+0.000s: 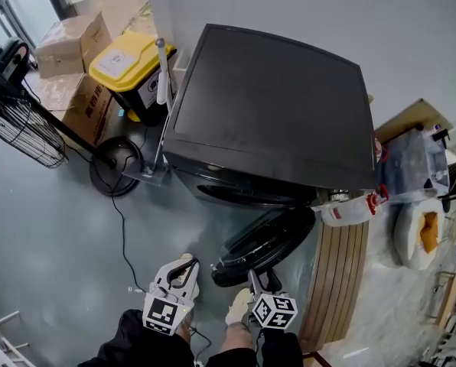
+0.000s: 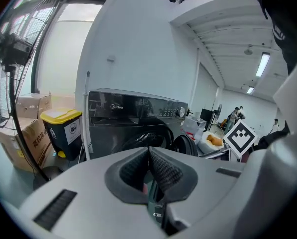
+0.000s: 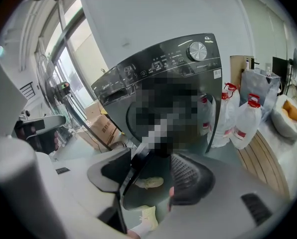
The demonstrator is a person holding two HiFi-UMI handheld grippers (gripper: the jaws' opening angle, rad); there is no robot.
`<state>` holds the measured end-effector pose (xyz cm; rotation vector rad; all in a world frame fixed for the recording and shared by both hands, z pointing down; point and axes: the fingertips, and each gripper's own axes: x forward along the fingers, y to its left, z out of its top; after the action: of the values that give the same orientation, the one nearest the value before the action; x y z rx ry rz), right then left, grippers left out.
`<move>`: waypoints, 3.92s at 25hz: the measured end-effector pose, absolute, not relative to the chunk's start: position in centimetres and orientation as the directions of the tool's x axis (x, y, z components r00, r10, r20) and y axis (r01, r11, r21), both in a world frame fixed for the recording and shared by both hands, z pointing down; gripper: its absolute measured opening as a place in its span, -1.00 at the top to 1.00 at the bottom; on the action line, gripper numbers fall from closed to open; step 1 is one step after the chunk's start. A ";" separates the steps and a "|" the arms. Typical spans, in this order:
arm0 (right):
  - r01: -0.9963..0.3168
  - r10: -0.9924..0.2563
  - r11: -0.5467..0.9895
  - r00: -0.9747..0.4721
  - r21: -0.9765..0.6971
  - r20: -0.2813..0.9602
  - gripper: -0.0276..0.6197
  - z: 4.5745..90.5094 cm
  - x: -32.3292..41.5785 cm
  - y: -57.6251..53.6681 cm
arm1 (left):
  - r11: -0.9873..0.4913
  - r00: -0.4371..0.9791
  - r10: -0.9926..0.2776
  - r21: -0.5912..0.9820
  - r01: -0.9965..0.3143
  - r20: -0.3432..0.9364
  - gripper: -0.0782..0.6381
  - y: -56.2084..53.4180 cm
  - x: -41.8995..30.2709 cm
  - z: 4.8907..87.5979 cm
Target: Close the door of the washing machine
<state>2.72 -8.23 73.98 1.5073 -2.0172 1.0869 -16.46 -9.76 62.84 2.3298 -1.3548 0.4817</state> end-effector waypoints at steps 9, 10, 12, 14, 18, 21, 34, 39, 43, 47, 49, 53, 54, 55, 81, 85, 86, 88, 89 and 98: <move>-0.925 -0.633 0.115 -0.349 -0.362 0.691 0.10 74.2 -0.4 -11.4 | -0.425 0.461 -0.754 0.187 -0.885 0.468 0.71 -11.1 -19.6 64.6; -0.925 -0.637 0.109 -0.345 -0.363 0.689 0.10 74.2 -0.6 -11.6 | -0.424 0.461 -0.753 0.189 -0.886 0.469 0.71 -11.1 -19.9 64.7; -0.925 -0.640 0.103 -0.344 -0.366 0.687 0.10 74.2 -1.1 -12.0 | -0.422 0.460 -0.745 0.194 -0.886 0.483 0.71 -11.2 -20.4 64.5; -0.923 -0.639 0.102 -0.346 -0.370 0.687 0.09 74.2 -1.6 -12.4 | -0.417 0.458 -0.758 0.195 -0.888 0.464 0.71 -11.6 -21.1 64.6; -0.921 -0.639 0.097 -0.347 -0.377 0.686 0.09 74.1 -2.4 -13.1 | -0.418 0.459 -0.742 0.197 -0.887 0.490 0.71 -12.1 -22.3 64.7; -0.920 -0.643 0.096 -0.349 -0.380 0.682 0.09 74.2 -2.9 -13.9 | -0.419 0.460 -0.745 0.197 -0.886 0.483 0.71 -12.9 -22.8 65.0; -0.916 -0.677 0.081 -0.340 -0.392 0.653 0.09 74.3 -4.9 -17.4 | -0.408 0.451 -0.735 0.200 -0.891 0.506 0.71 -14.8 -25.1 66.2; -0.915 -0.689 0.064 -0.329 -0.397 0.646 0.10 74.3 -5.7 -19.1 | -0.412 0.454 -0.731 0.200 -0.889 0.509 0.71 -16.1 -26.2 66.7; -0.915 -0.697 0.032 -0.309 -0.402 0.648 0.10 74.3 -6.2 -20.4 | -0.405 0.447 -0.733 0.198 -0.892 0.512 0.71 -17.4 -27.2 66.9; -0.914 -0.702 0.015 -0.298 -0.405 0.647 0.10 74.4 -6.9 -21.8 | -0.407 0.453 -0.740 0.205 -0.890 0.498 0.71 -19.0 -27.8 67.0; -0.914 -0.704 0.012 -0.295 -0.405 0.646 0.11 74.3 -7.2 -22.5 | -0.411 0.459 -0.737 0.209 -0.887 0.496 0.71 -19.6 -28.1 67.0; -0.913 -0.710 -0.001 -0.286 -0.408 0.643 0.12 74.3 -7.5 -24.1 | -0.412 0.464 -0.744 0.217 -0.885 0.481 0.71 -20.9 -28.2 67.6; -0.914 -0.713 -0.006 -0.281 -0.407 0.642 0.12 74.4 -7.6 -24.5 | -0.416 0.467 -0.733 0.216 -0.883 0.495 0.71 -21.1 -28.3 67.8; -0.914 -0.716 -0.012 -0.275 -0.405 0.641 0.12 74.4 -7.8 -24.9 | -0.420 0.468 -0.721 0.216 -0.882 0.511 0.71 -21.2 -28.4 68.0; -0.932 -0.713 0.012 -0.262 -0.363 0.650 0.17 74.8 -8.5 -29.6 | -0.376 0.437 -0.727 0.227 -0.899 0.530 0.71 -23.7 -30.6 69.9; -0.939 -0.708 0.038 -0.266 -0.341 0.654 0.20 74.9 -8.2 -29.4 | -0.377 0.435 -0.725 0.220 -0.899 0.533 0.71 -22.9 -29.8 69.1; -0.943 -0.705 0.042 -0.262 -0.330 0.659 0.23 75.0 -8.0 -29.3 | -0.376 0.434 -0.733 0.219 -0.900 0.524 0.71 -22.7 -29.6 68.8; -0.948 -0.699 0.058 -0.262 -0.312 0.666 0.35 74.9 -7.9 -29.1 | -0.376 0.432 -0.738 0.215 -0.901 0.518 0.71 -22.1 -29.1 68.3; -0.948 -0.697 0.071 -0.269 -0.310 0.664 0.34 74.7 -7.9 -28.9 | -0.377 0.431 -0.735 0.212 -0.901 0.523 0.71 -21.8 -28.8 68.1; -0.938 -0.726 0.185 -0.332 -0.294 0.602 0.28 67.3 -6.8 -26.2 | -0.390 0.420 -0.779 0.164 -0.906 0.466 0.71 -18.7 -26.0 61.3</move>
<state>-6.75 -26.15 67.29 1.5760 -2.1400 0.9047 -25.98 -18.70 61.28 2.2876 -1.4390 0.4440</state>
